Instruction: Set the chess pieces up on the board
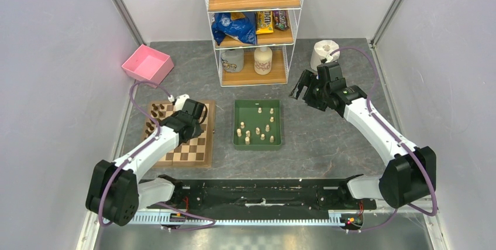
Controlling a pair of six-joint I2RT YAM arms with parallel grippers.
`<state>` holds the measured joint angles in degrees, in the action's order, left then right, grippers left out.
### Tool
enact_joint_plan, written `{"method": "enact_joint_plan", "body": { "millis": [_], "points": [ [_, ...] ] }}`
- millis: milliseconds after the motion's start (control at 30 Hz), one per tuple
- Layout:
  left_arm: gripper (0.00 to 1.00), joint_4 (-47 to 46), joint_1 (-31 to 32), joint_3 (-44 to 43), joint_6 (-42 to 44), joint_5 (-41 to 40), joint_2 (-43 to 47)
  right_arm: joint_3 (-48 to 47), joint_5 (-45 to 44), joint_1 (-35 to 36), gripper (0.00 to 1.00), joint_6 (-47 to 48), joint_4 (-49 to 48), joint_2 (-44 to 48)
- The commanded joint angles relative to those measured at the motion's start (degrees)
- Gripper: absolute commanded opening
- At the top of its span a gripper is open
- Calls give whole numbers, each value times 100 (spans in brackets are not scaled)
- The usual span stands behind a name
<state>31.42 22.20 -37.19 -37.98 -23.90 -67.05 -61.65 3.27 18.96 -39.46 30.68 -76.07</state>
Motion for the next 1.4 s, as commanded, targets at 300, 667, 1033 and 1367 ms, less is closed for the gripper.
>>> {"method": "enact_joint_plan", "body": {
  "millis": [300,667,1033,1367],
  "points": [
    [12,-349,-55,291,36,-106,171,-199,95,-15,91,-47,-156,-54],
    [31,-222,-56,226,36,-107,140,-155,78,-15,91,-53,-150,-9],
    [49,-15,-55,52,86,61,914,-146,84,-20,91,-53,-150,26],
    [54,-891,131,-825,324,1145,806,-120,88,-18,91,-62,-166,13]
  ]
}}
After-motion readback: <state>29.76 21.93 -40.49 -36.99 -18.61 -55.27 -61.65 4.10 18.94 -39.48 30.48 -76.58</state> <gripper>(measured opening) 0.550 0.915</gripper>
